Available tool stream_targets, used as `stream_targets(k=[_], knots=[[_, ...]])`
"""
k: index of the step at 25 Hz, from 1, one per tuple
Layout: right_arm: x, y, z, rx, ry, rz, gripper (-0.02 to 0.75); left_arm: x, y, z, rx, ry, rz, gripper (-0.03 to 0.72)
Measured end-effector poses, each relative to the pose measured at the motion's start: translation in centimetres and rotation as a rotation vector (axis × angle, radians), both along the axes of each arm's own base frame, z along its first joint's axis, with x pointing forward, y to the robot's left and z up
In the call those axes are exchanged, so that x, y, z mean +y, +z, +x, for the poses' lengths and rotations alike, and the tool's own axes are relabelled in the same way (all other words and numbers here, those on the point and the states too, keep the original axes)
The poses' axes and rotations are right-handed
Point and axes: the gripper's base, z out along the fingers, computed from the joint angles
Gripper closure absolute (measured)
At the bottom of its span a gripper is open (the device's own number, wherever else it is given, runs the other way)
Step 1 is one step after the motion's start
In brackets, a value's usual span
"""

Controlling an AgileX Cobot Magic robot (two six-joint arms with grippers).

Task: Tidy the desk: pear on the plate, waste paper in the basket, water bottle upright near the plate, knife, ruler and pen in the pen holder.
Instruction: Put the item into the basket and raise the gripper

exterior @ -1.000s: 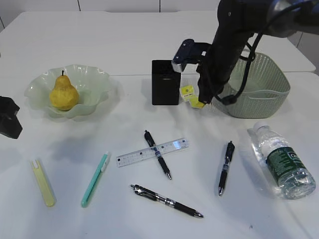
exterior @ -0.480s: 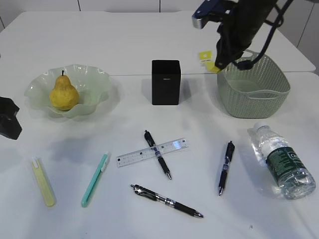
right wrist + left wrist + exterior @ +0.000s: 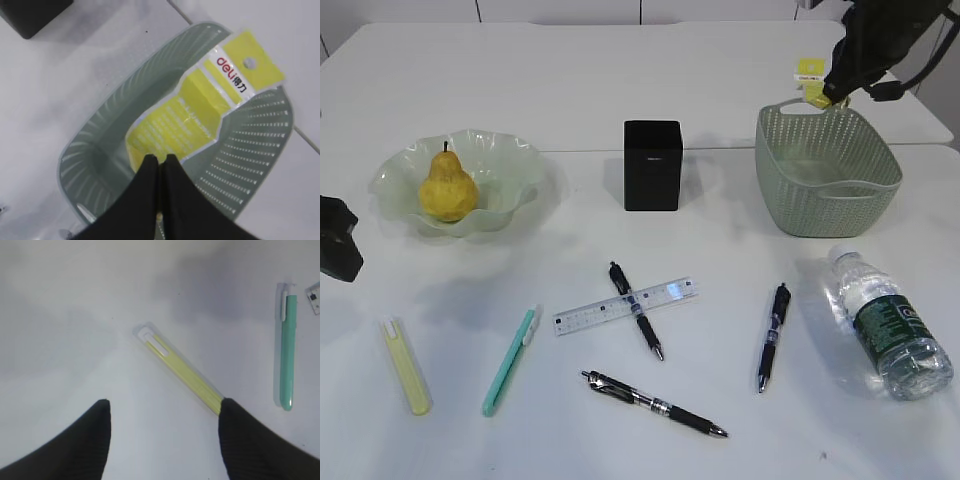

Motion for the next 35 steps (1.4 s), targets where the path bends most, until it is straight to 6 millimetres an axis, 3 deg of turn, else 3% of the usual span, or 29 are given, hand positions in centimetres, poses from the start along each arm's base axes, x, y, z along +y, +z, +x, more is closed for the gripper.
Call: stream_targets(k=[9,12,15,17,20,27,35], knots=[[-0.3,-4.7,1.5,0.088,-0.098,0.008,0.732,0.0,0.0,0.0,0.005,0.000,0.001,0.214],[-0.3,-5.6,1.8,0.105,-0.152,0.027,0.665,0.0,0.0,-0.1,0.009,0.001,0.000,0.214],[-0.3,-6.2,1.9,0.121,-0.191,0.043,0.525,0.0,0.0,-0.1,0.015,0.001,-0.002,0.214],[-0.4,-6.2,1.9,0.121,-0.217,0.053,0.426,0.0,0.0,-0.1,0.016,0.001,-0.001,0.214],[-0.5,-6.2,1.9,0.129,-0.277,0.081,0.363,0.0,0.0,-0.1,0.016,0.001,-0.001,0.214],[-1.0,-6.0,1.3,0.184,-0.467,0.098,0.346,0.0,-0.1,-0.2,0.018,0.001,-0.001,0.214],[-1.2,-2.5,-0.3,0.178,-0.690,0.181,0.344,0.0,-0.1,-0.2,0.021,0.001,0.000,0.214]])
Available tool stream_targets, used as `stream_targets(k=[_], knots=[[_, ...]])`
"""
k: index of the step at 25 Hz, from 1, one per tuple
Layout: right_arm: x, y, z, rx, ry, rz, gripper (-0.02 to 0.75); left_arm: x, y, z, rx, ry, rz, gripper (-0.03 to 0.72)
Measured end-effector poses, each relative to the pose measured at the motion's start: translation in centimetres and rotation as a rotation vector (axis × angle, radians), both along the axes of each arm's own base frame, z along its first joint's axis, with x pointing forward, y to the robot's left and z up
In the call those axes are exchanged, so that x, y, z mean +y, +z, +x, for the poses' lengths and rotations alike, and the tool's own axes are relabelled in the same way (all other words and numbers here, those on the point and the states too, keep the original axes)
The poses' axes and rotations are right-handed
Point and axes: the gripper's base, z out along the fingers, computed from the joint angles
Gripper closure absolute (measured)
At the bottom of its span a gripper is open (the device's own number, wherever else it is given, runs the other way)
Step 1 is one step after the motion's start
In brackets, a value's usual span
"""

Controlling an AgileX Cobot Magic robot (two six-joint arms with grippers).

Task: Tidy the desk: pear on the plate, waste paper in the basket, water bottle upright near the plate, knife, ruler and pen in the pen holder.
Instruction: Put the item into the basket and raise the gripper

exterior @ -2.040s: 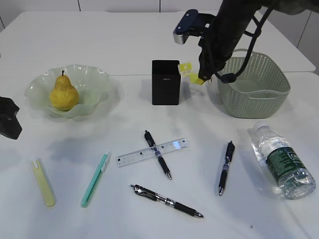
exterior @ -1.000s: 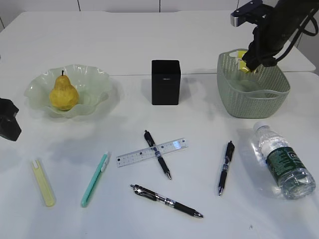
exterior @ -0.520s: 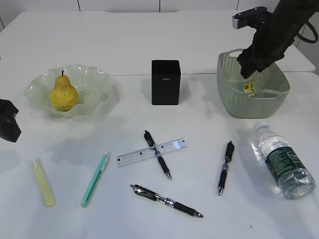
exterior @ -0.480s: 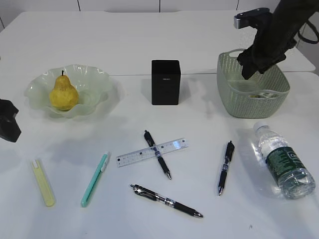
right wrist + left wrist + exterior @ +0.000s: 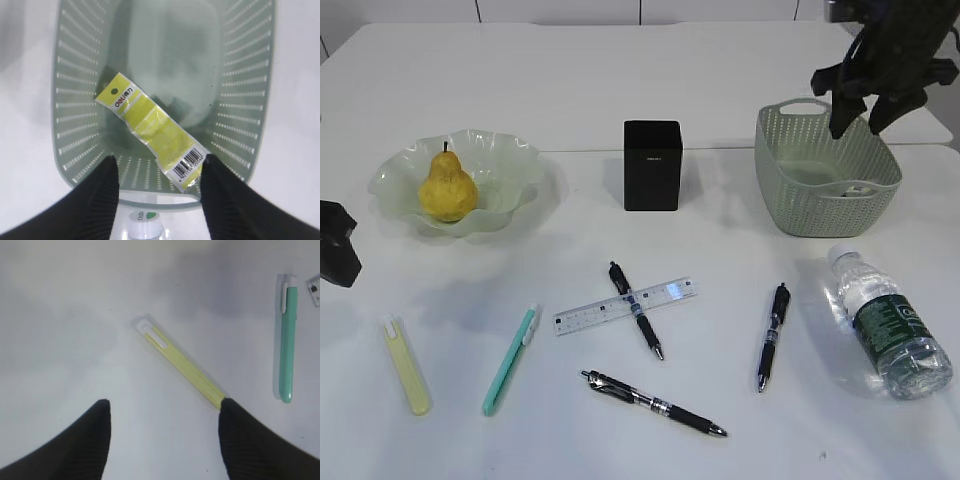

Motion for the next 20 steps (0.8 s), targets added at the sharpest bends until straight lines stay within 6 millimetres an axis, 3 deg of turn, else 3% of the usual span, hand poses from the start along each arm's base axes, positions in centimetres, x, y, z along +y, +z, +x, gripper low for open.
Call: stream_targets(k=[6,11,20], knots=[[0.5,3.6,-1.3,-0.067,-0.055,0.086,0.343,0.0,0.0,0.0,0.002,0.000,0.000,0.214],[0.6,6.8,-3.6,-0.113,-0.054,0.100,0.343,0.0,-0.1,-0.2,0.024,-0.001,0.004,0.214],[0.2,4.6,-11.3,0.079,-0.062,0.059,0.343,0.0,-0.1,-0.4,0.047,0.001,0.002,0.214]])
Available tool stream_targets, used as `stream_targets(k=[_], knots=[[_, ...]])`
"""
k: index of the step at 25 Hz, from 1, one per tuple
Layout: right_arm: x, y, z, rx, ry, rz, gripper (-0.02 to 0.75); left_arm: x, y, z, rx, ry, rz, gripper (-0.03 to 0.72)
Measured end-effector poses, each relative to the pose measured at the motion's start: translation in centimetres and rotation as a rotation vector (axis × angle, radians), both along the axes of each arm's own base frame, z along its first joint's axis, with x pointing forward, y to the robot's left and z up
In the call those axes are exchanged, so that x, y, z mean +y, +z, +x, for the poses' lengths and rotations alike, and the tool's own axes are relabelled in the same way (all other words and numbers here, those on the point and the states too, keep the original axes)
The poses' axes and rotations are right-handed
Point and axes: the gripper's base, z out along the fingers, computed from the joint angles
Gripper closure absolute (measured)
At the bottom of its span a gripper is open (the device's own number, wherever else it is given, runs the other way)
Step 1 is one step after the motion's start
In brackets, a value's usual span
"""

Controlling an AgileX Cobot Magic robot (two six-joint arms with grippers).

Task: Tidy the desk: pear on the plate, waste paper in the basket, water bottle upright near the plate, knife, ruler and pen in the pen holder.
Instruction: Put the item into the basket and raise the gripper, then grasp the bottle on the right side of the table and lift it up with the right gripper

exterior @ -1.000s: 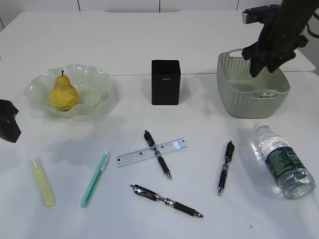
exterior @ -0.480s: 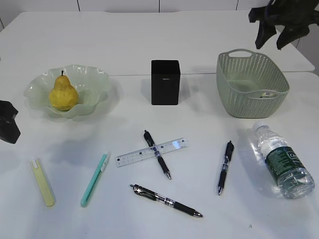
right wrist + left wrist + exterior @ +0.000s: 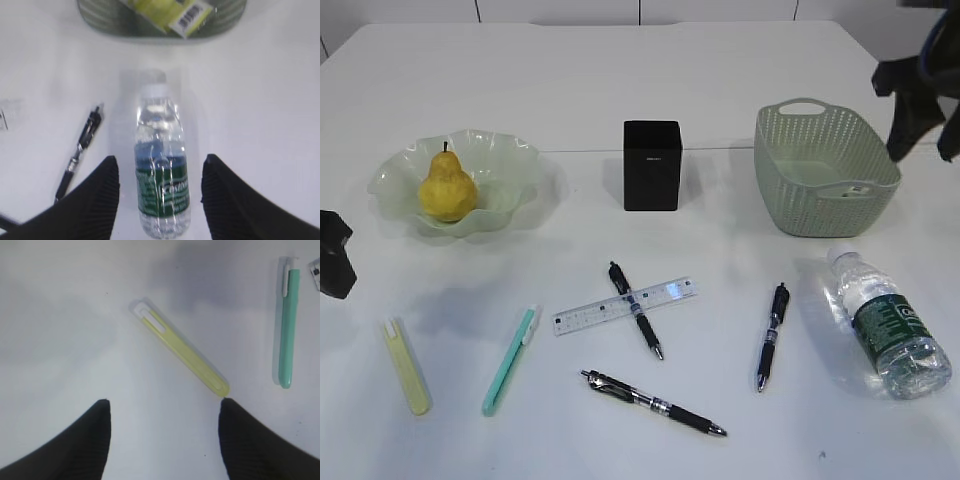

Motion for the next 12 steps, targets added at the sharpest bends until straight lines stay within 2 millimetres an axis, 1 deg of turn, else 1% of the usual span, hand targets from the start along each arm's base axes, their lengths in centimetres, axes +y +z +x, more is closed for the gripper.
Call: stream_targets(k=[3,8,12], knots=[[-0.3,-0.7,-2.8,0.048,0.002,-0.025,0.344,-0.1,0.0,0.0,0.001,0.003,-0.008,0.214],[-0.4,-0.6,-7.0,0.071,0.007,-0.035,0.343,-0.1,0.0,0.0,0.003,0.007,-0.018,0.214],[-0.5,-0.4,-9.4,0.067,0.008,-0.038,0.343,-0.2,0.0,0.0,0.004,0.008,-0.020,0.214]])
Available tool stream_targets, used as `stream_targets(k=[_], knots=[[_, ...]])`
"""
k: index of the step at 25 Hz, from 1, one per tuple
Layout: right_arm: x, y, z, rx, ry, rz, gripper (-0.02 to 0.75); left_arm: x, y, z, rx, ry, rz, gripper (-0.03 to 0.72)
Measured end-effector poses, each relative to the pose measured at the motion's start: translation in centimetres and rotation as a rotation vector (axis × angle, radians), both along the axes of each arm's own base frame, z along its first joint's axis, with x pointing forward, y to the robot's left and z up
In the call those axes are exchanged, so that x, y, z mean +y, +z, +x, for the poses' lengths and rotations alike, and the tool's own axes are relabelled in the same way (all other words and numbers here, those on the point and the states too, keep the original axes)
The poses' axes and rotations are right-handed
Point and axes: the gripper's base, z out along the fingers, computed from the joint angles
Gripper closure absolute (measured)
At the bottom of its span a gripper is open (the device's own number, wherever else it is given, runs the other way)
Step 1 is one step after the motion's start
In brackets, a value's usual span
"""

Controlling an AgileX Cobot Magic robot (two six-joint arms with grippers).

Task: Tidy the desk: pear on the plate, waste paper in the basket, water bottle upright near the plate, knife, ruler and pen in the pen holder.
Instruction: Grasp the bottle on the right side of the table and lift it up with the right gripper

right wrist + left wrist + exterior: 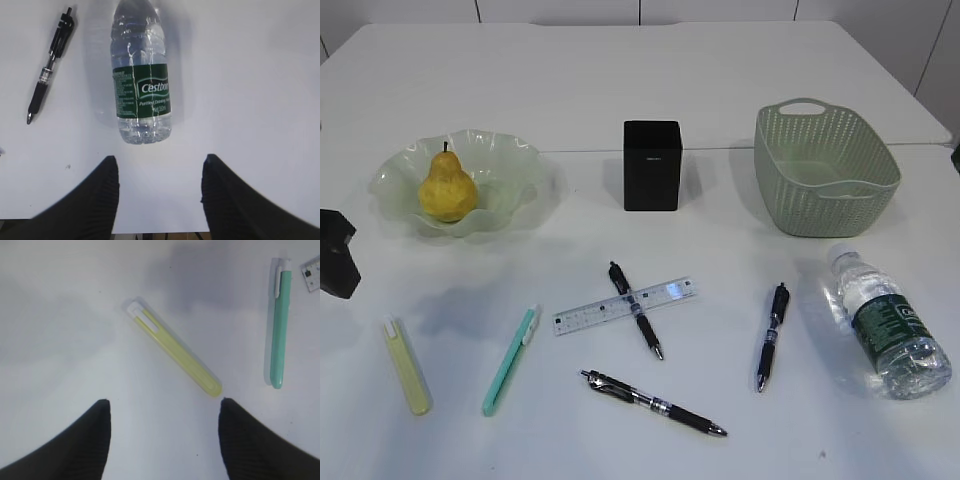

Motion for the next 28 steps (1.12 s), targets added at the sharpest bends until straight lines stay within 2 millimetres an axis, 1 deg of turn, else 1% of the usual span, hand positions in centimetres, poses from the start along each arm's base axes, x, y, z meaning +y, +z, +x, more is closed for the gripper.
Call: stream_targets(k=[2,5,14,18,20,22,25,28], knots=[[-0.1,0.4,-0.7,-0.013,0.001,-0.005,0.343,0.0,0.0,0.0,0.000,0.000,-0.001,0.214],[-0.1,0.7,-1.1,-0.027,0.005,-0.005,0.343,0.0,0.0,0.0,0.000,0.000,-0.001,0.214],[-0.1,0.7,-1.1,-0.029,0.015,-0.009,0.343,0.0,0.0,0.0,0.002,0.001,-0.002,0.214],[0.2,0.8,-0.7,-0.068,0.040,0.017,0.341,0.0,0.0,0.0,0.002,0.001,-0.002,0.214],[0.4,0.8,-0.4,-0.101,0.043,0.036,0.317,0.0,0.0,0.0,0.002,0.001,-0.002,0.214],[0.5,0.9,-0.2,-0.126,0.043,0.047,0.274,0.0,0.0,0.0,0.002,0.001,-0.002,0.214],[0.5,0.0,0.6,-0.108,0.049,0.051,0.223,0.0,0.0,0.0,0.002,0.001,-0.002,0.214],[0.6,-1.7,1.7,-0.054,0.055,0.051,0.210,0.0,0.0,0.0,0.002,0.001,-0.002,0.214]])
